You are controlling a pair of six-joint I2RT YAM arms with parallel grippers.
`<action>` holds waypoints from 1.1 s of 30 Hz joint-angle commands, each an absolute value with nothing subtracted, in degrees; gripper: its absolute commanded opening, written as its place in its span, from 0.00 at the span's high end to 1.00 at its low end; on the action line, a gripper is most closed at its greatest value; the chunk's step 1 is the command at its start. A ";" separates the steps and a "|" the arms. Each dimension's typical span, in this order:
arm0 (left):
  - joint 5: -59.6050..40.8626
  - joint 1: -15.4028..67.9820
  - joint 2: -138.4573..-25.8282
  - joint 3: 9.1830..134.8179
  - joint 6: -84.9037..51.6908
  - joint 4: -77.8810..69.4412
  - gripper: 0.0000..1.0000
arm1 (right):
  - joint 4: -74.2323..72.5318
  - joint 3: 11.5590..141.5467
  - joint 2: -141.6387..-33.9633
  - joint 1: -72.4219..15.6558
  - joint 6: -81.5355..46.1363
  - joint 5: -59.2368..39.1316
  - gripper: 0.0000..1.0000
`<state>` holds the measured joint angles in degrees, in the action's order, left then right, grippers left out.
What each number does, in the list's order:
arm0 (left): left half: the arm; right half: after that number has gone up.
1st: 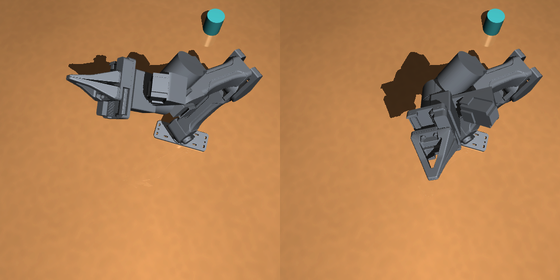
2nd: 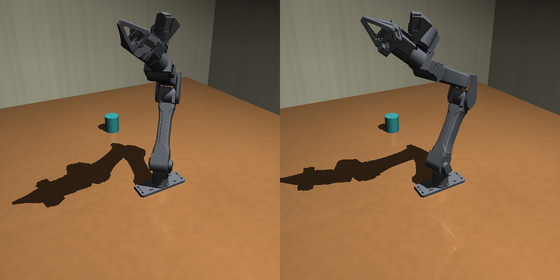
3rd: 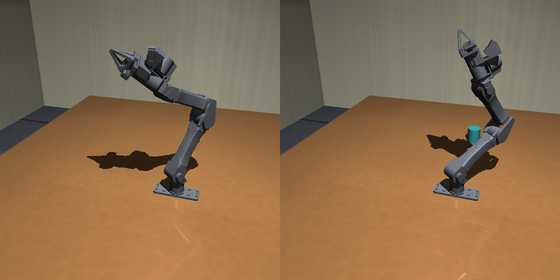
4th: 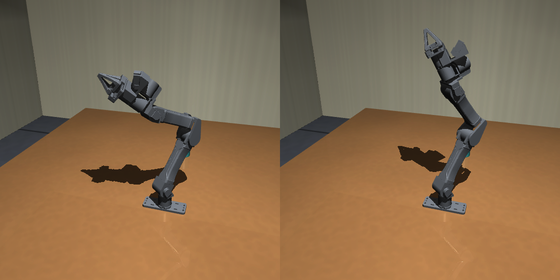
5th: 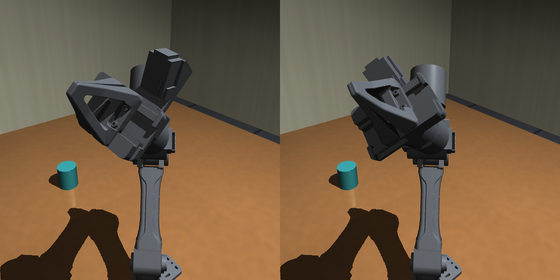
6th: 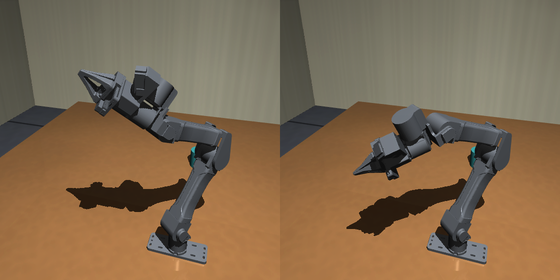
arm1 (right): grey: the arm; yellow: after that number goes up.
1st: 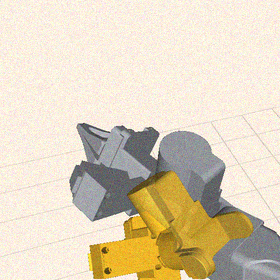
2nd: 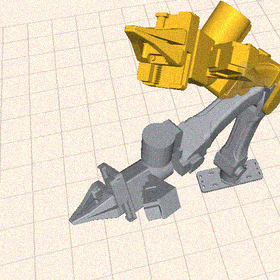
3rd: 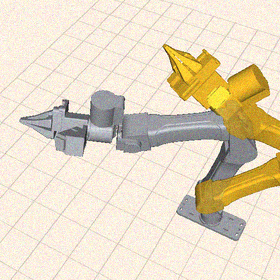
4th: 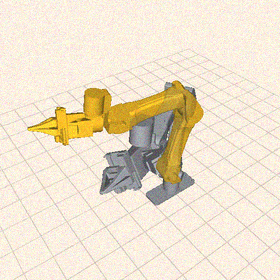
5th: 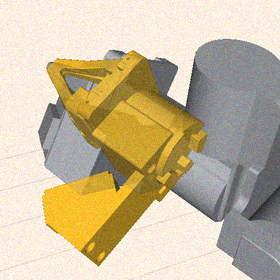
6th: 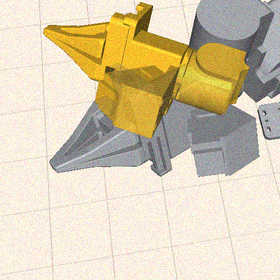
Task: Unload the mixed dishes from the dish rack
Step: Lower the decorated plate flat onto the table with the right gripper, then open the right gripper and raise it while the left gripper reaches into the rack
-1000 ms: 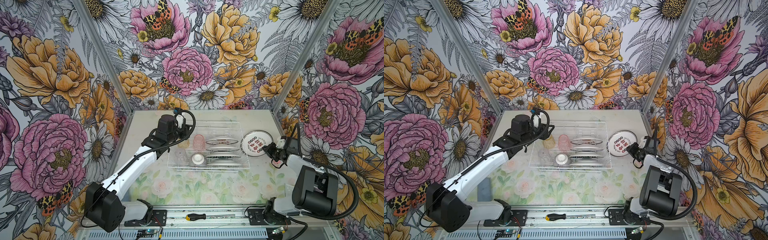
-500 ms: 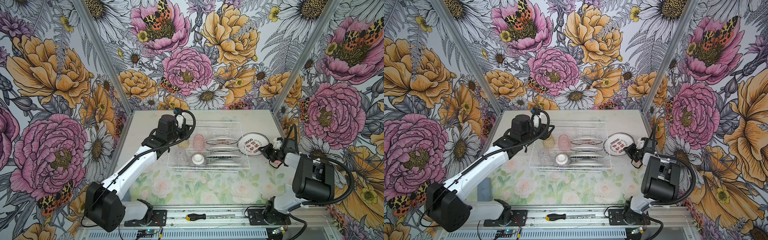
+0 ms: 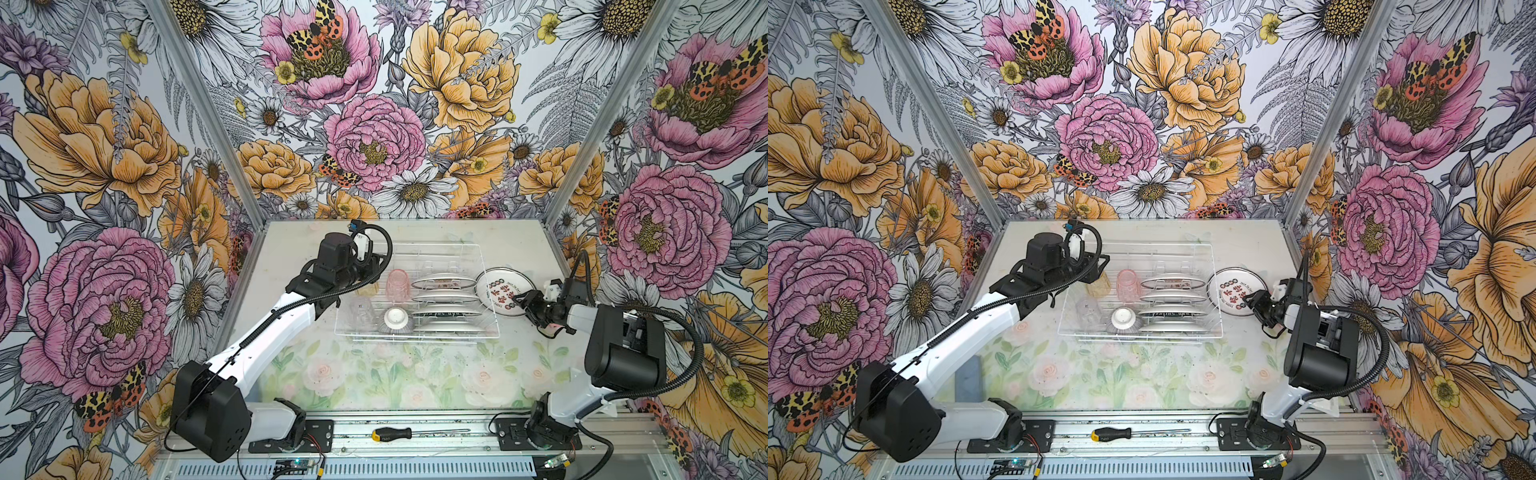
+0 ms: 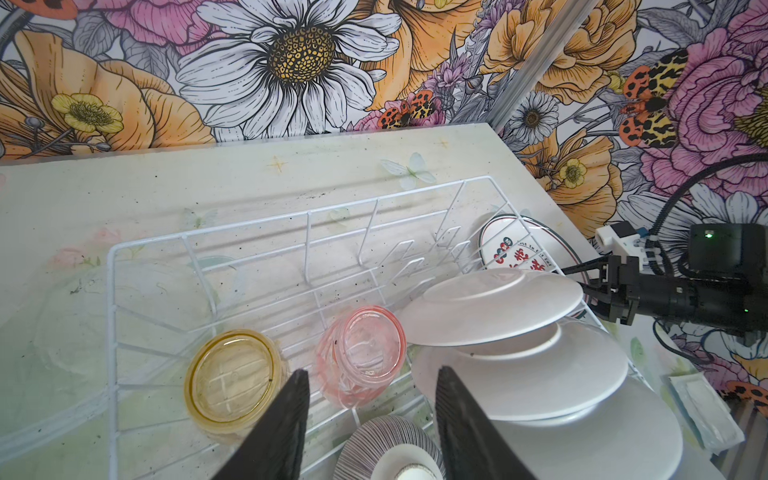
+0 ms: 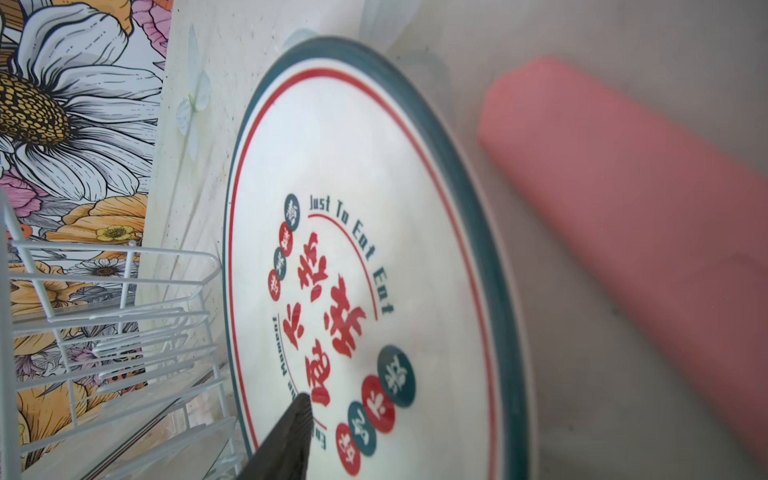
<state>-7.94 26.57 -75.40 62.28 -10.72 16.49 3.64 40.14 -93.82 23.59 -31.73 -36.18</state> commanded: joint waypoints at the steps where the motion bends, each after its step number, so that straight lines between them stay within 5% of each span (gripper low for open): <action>1: -8.11 25.76 -75.16 61.71 -9.51 15.30 0.49 | 5.34 41.50 -92.25 23.55 -29.81 -34.16 0.42; 21: -10.59 21.86 -73.31 57.44 -9.01 13.45 0.49 | 14.56 41.51 -87.13 23.61 -26.30 -26.98 0.30; 33: -10.08 24.75 -77.87 62.48 -3.85 16.35 0.45 | 26.04 47.84 -71.04 27.70 -23.00 -19.69 0.29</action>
<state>-10.00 22.92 -76.18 59.55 -7.40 15.59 22.55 44.34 -75.11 27.79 -25.12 -22.65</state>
